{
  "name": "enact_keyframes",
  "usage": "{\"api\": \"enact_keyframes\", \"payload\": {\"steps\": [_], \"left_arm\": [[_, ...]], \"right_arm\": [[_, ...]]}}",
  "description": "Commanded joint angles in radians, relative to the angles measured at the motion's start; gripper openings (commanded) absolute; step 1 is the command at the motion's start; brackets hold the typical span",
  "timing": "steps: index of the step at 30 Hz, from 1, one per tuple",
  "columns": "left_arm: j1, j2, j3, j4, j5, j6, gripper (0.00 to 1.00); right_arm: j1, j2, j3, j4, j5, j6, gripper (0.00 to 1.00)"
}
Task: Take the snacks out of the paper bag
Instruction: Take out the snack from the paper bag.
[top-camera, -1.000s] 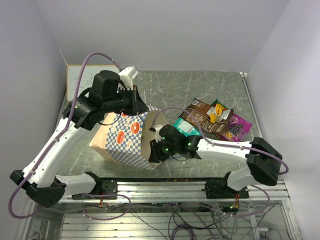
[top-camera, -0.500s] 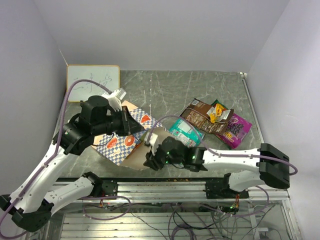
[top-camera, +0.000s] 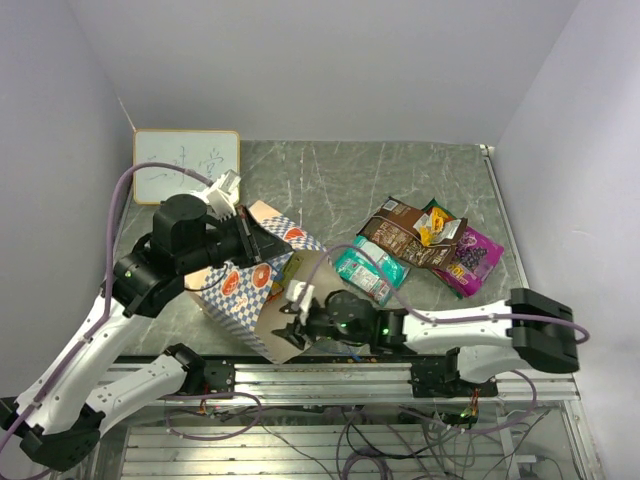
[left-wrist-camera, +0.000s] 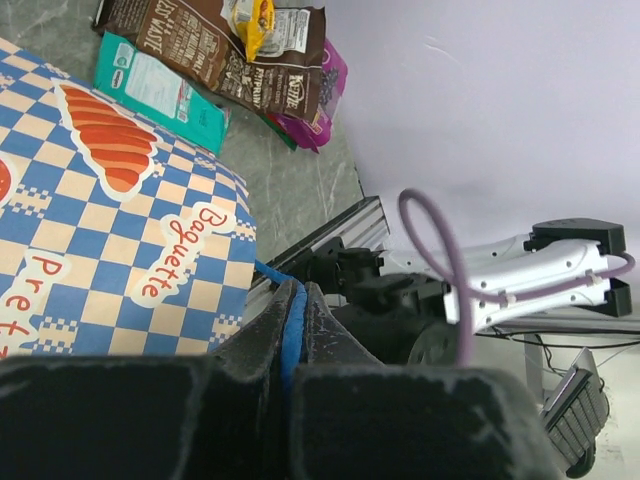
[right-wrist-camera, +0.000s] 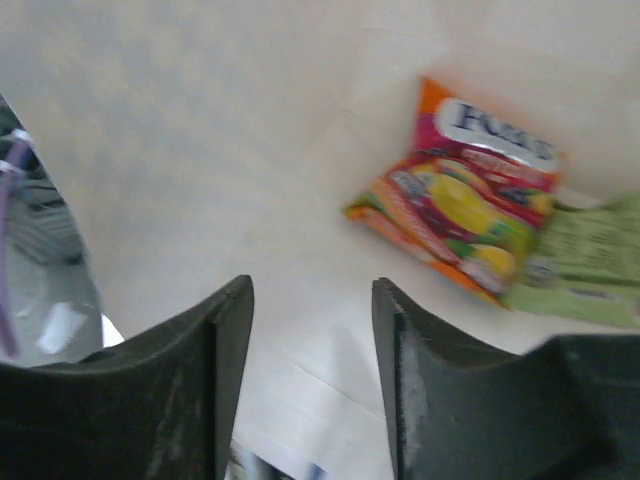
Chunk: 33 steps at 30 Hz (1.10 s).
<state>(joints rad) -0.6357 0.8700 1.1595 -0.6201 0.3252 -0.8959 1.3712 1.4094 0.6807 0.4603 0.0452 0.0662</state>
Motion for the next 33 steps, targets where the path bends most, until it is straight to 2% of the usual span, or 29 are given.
{"api": "enact_keyframes", "payload": {"steps": [1, 2, 6, 8, 12, 25, 33], "left_arm": [[0.003, -0.054, -0.036, 0.075, -0.006, -0.038, 0.07], [0.002, -0.058, -0.042, 0.086, -0.004, -0.043, 0.07], [0.002, -0.046, -0.044, 0.107, 0.013, -0.046, 0.07], [0.002, -0.027, -0.023, 0.092, 0.016, -0.033, 0.07], [0.002, -0.014, 0.001, 0.069, 0.023, -0.011, 0.07], [0.003, -0.024, 0.032, 0.002, 0.014, 0.012, 0.07], [0.003, -0.006, 0.084, -0.052, 0.018, 0.043, 0.07]], "right_arm": [[-0.035, -0.137, -0.120, 0.036, 0.078, -0.227, 0.58], [-0.036, -0.155, -0.144, 0.048, 0.082, -0.295, 0.67], [-0.042, -0.141, -0.200, 0.088, 0.026, -0.642, 0.82], [-0.057, -0.091, -0.174, 0.075, -0.028, -0.777, 0.84], [-0.104, 0.032, -0.106, 0.096, -0.095, -0.937, 0.84], [-0.200, 0.358, 0.101, 0.087, -0.308, -1.158, 0.84], [-0.223, 0.508, 0.199, 0.124, -0.307, -1.162, 0.79]]}}
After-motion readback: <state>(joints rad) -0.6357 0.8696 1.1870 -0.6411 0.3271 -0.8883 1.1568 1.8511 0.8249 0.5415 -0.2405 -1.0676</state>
